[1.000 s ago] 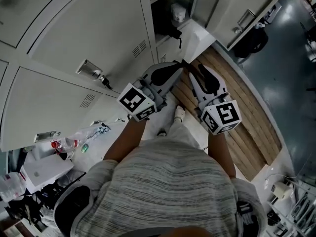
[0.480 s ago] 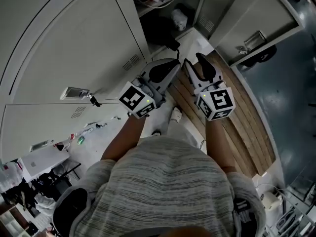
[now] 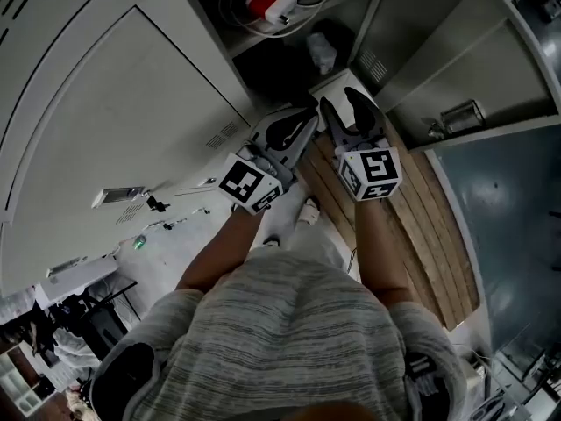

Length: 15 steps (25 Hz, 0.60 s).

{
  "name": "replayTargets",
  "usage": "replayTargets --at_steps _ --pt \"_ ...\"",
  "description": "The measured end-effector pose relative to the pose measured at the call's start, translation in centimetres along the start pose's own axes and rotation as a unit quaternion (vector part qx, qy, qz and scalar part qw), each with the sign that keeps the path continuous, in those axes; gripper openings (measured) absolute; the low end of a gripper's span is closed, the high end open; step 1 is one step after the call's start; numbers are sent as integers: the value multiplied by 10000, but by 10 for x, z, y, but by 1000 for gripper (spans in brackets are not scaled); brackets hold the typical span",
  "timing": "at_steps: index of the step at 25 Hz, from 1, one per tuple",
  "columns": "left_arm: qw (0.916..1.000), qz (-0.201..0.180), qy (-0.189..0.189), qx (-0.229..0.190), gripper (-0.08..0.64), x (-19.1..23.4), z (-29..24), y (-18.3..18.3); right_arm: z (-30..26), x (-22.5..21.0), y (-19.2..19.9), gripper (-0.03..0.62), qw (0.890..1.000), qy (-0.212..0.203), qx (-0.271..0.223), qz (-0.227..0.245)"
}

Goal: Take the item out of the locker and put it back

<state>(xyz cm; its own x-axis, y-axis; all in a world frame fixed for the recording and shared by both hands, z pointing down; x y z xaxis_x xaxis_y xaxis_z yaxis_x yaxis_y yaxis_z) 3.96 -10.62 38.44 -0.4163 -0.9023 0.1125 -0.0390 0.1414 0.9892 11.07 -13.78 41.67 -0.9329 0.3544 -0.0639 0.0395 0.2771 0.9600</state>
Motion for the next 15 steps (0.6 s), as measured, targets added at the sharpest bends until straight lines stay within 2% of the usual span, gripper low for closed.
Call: replayTargets --at_steps 8,15 --pt "9995 180 -245 14 12 15 -20 7 -45 -26 17 233 9992 83 378 26" --pt "9991 296 -303 77 12 20 -25 14 -74 -39 27 252 9980 216 592 -71"
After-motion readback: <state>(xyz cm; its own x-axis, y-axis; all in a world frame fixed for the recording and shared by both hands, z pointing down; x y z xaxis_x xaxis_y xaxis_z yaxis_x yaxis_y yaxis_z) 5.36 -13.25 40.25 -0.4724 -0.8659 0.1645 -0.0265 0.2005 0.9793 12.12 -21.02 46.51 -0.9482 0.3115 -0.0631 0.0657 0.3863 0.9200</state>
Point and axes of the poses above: the fingertips, and each gripper's own axes: z backward along the fingers, x to its left, y out of its underside, the point moved 2 cm from there along z, backward along the fingers, and after that the axes turned 11 degrees about x, right-handed, at the moved point
